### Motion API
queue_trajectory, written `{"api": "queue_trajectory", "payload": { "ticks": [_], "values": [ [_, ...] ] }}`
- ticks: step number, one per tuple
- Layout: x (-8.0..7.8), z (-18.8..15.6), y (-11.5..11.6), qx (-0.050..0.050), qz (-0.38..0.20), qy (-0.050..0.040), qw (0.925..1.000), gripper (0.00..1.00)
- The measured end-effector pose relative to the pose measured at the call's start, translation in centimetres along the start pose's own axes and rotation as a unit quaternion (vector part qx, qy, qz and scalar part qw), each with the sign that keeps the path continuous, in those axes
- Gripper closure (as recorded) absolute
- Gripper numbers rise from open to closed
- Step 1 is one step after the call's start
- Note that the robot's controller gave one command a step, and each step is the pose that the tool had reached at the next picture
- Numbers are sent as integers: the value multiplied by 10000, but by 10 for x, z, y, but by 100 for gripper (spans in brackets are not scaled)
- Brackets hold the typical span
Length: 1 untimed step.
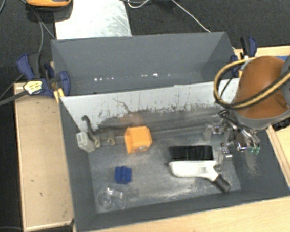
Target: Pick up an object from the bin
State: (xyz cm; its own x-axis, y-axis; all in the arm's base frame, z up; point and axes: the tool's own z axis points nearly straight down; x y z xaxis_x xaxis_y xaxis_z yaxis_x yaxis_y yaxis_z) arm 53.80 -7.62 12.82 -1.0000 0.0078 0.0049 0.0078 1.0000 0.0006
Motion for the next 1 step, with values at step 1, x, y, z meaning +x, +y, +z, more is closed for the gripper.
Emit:
{"api": "queue_trajectory", "payload": {
  "ticks": [1],
  "values": [
    [-2, -5, 0, 4, -23, -39, 10000, 0]
  ]
}}
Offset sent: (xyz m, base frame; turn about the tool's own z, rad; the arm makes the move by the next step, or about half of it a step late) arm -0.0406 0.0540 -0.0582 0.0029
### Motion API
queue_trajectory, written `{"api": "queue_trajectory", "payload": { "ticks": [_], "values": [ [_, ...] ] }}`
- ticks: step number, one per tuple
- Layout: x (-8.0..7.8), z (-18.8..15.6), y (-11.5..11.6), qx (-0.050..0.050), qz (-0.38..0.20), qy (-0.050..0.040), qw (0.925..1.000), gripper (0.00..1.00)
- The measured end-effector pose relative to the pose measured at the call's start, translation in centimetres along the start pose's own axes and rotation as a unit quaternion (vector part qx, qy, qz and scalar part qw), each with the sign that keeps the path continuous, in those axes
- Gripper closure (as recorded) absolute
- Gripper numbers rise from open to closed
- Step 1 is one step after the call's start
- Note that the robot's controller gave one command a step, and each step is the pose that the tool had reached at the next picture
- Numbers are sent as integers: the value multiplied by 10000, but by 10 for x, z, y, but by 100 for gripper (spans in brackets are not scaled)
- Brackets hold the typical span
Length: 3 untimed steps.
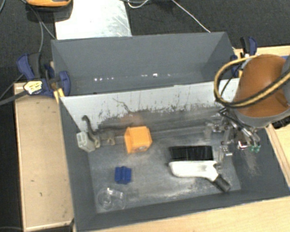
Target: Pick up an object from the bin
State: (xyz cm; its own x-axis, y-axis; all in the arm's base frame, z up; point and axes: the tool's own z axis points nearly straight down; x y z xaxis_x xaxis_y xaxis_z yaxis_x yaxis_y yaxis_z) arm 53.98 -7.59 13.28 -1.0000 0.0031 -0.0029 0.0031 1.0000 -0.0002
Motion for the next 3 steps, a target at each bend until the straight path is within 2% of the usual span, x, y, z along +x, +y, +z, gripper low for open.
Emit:
{"api": "queue_trajectory", "payload": {
  "ticks": [1, 2, 3],
  "values": [
    [41, 62, 54, -4, 35, 6, 10000, 0],
    [33, 16, 48, -1, 528, -20, 9986, 0],
    [39, 60, 54, -4, 37, -28, 10000, 0]
  ]
}}
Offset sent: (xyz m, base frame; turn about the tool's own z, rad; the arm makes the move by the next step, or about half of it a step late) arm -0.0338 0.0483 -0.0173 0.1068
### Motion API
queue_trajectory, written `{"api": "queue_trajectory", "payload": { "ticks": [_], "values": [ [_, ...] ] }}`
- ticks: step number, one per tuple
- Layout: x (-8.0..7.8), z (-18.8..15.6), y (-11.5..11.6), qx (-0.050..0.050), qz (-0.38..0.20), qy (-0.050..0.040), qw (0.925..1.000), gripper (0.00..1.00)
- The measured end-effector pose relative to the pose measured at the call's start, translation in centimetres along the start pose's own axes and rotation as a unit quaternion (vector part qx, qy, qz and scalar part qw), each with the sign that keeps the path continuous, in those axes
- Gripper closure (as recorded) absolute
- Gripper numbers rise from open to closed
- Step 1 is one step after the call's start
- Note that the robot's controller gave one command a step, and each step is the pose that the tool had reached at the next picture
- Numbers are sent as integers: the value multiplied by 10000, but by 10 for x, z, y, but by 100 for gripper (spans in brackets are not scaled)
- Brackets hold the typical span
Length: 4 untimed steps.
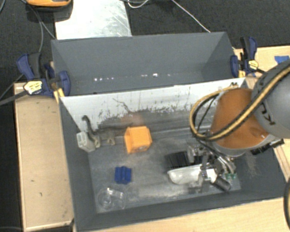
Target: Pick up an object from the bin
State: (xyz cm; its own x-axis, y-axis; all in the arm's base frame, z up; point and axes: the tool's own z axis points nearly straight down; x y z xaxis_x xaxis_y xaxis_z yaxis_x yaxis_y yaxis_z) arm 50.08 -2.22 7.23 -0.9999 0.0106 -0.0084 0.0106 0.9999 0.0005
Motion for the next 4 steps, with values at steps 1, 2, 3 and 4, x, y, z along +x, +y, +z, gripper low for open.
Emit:
{"api": "queue_trajectory", "payload": {
  "ticks": [1, 2, 3, 4],
  "values": [
    [10, 1, -12, -7, 1052, -15, 9945, 0],
    [17, 0, -27, -9, -350, -37, 9994, 100],
    [17, 0, -27, -9, -349, -37, 9994, 100],
    [17, -3, -26, -10, -352, -39, 9994, 100]
  ]
}}
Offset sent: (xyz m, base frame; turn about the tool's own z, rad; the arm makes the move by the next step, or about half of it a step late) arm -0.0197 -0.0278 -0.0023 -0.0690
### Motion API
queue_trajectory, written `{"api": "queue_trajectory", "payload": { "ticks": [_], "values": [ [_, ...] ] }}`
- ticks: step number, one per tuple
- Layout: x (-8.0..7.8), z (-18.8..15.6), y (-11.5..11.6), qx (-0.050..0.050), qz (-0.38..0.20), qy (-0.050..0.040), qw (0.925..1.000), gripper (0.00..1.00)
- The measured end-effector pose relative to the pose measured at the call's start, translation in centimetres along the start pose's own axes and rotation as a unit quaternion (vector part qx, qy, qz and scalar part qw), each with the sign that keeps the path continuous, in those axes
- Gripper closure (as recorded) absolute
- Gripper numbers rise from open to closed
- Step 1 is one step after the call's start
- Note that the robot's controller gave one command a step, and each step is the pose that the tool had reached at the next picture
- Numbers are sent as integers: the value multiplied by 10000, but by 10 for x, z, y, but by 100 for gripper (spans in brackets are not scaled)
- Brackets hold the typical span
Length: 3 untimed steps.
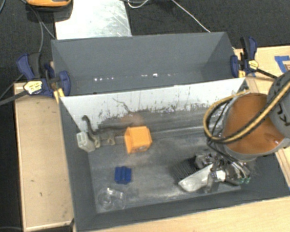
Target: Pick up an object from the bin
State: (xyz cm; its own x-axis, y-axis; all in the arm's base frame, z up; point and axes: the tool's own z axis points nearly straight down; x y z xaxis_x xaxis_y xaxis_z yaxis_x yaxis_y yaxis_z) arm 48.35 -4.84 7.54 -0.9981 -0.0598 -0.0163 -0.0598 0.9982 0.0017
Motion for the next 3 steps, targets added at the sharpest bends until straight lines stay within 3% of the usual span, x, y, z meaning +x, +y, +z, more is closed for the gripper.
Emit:
{"api": "queue_trajectory", "payload": {
  "ticks": [2, 3],
  "values": [
    [2, -34, 0, -1, 2, 48, 10000, 100],
    [1, -53, -1, 5, 3, 22, 10000, 100]
  ]
}}
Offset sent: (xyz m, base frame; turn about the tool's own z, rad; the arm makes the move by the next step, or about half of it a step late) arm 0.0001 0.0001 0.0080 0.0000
